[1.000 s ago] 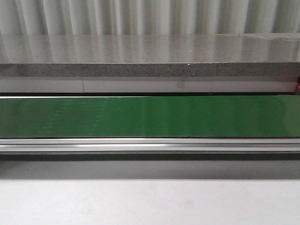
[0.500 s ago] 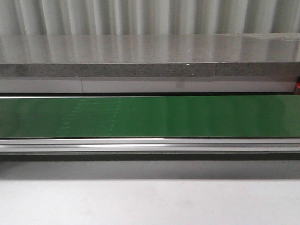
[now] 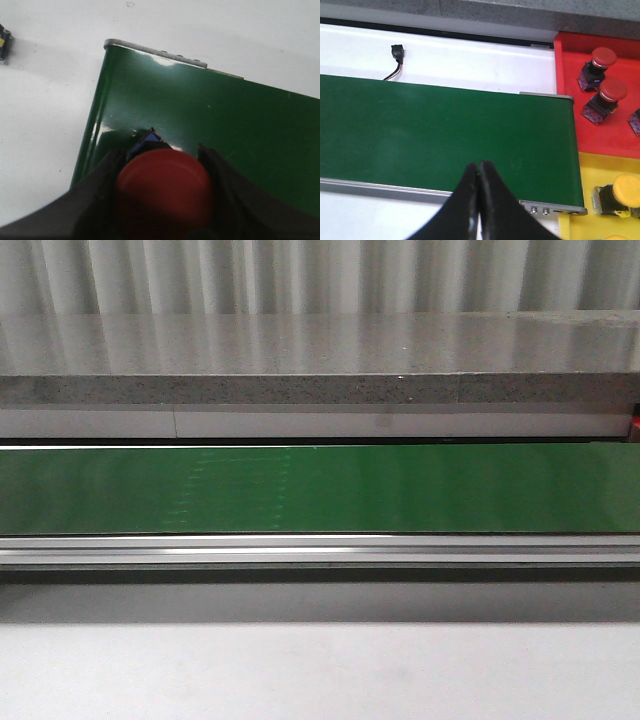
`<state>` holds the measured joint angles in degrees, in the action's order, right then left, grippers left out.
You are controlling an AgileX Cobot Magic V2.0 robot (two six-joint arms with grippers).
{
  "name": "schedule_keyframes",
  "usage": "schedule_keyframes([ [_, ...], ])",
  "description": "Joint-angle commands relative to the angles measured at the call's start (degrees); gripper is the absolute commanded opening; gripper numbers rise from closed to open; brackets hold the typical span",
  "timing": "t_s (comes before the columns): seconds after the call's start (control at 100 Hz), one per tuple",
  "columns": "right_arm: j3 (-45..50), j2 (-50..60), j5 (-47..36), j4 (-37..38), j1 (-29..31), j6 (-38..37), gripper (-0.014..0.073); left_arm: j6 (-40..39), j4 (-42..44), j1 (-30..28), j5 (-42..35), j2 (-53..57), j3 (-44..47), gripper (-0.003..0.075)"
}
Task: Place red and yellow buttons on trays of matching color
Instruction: 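Lower the red button onto the belt and open the left gripper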
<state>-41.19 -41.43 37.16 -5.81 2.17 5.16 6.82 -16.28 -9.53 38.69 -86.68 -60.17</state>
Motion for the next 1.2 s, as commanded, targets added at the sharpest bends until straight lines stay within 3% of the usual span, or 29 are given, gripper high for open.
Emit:
schedule_keyframes([
  [0.0, -1.5, 0.2, -3.4, -0.1, -0.2, 0.4, -0.0067, 0.2, -0.9, 0.4, -1.6, 1.6, -1.3, -0.002],
  [0.32, -1.5, 0.2, -3.4, -0.1, -0.2, 0.4, -0.0067, 0.3, -0.6, 0.4, 0.8, 1.6, -1.3, 0.0014],
  [0.47, -1.5, 0.2, -3.4, -0.1, -0.2, 0.4, -0.0067, 0.3, -0.4, 0.4, 1.7, 1.6, -1.3, 0.0178],
  [0.65, -1.5, 0.2, -3.4, -0.1, -0.2, 0.4, -0.0067, 0.4, -0.4, 0.4, 2.8, 1.6, -1.3, 0.047],
  [0.76, -1.5, 0.2, -3.4, -0.1, -0.2, 0.4, -0.0067, 0.4, -0.5, 0.4, 2.9, 1.6, -1.3, 0.0564],
  [1.19, -1.5, 0.2, -3.4, -0.1, -0.2, 0.4, -0.0067, 0.4, -1.8, 3.1, 4.3, 7.8, -5.0, 0.0571],
])
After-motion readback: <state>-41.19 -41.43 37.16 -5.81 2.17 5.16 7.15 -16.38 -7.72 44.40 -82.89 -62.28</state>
